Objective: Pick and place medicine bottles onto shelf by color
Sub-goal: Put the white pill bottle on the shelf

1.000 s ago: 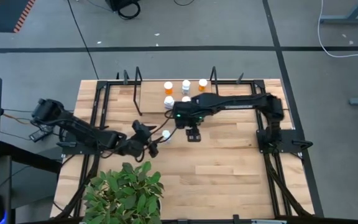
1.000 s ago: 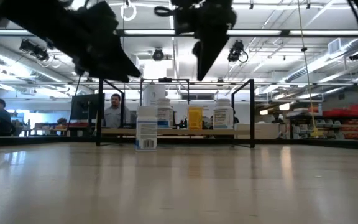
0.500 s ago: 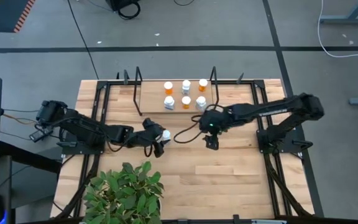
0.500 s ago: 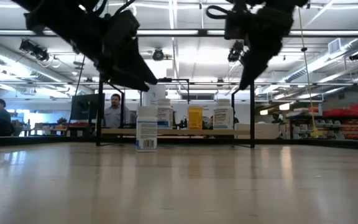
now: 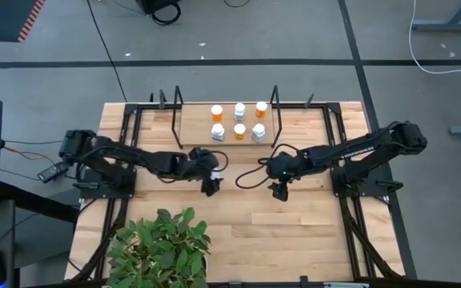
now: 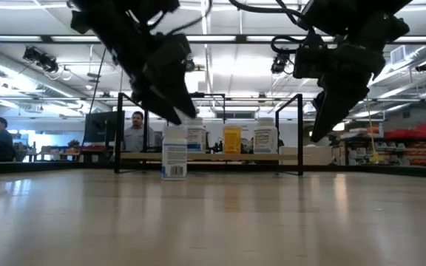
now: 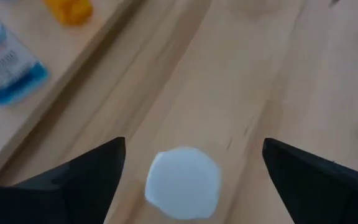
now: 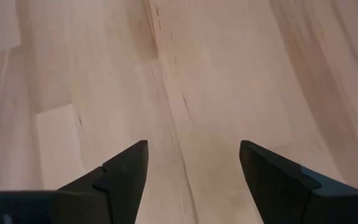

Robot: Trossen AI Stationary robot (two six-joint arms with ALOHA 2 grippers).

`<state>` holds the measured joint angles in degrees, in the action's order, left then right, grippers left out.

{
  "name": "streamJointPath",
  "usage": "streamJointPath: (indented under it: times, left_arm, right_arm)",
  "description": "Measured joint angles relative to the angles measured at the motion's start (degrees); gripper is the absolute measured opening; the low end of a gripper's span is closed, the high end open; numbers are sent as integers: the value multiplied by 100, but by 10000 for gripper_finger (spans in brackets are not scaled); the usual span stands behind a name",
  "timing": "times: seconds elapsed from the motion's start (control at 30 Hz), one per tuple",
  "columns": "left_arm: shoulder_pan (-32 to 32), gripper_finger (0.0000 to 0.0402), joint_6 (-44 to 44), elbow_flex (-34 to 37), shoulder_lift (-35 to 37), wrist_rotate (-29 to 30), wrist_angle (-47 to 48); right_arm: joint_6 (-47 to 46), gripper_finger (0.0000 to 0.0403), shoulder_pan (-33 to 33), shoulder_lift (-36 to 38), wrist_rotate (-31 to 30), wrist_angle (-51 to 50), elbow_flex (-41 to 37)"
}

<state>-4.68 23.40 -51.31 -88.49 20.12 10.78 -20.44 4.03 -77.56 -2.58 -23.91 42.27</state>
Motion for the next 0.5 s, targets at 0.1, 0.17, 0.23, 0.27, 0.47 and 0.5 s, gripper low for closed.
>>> streamJointPath:
  times: [0.1, 0.17, 0.23, 0.27, 0.47, 0.5]
  left_arm:
    - [81, 391, 133, -278, -334, -17, 413]
    - [108, 388, 163, -457, -530, -14, 627]
    - [120, 383, 190, -574, -688, -13, 783]
    - [120, 380, 192, -637, -750, -6, 866]
    - [115, 358, 249, -903, -872, -17, 1093]
    - [115, 353, 251, -922, -872, -13, 1213]
  right_arm:
    - [-8, 261, 68, 0, -50, 10, -18]
    - [-1, 261, 119, 0, -125, 22, -18]
    - [1, 261, 167, 0, -242, 38, -18]
    - [1, 261, 189, 0, -296, 36, -18]
    - [4, 261, 261, -2, -433, 34, -18]
    - [4, 261, 266, -2, -442, 32, -18]
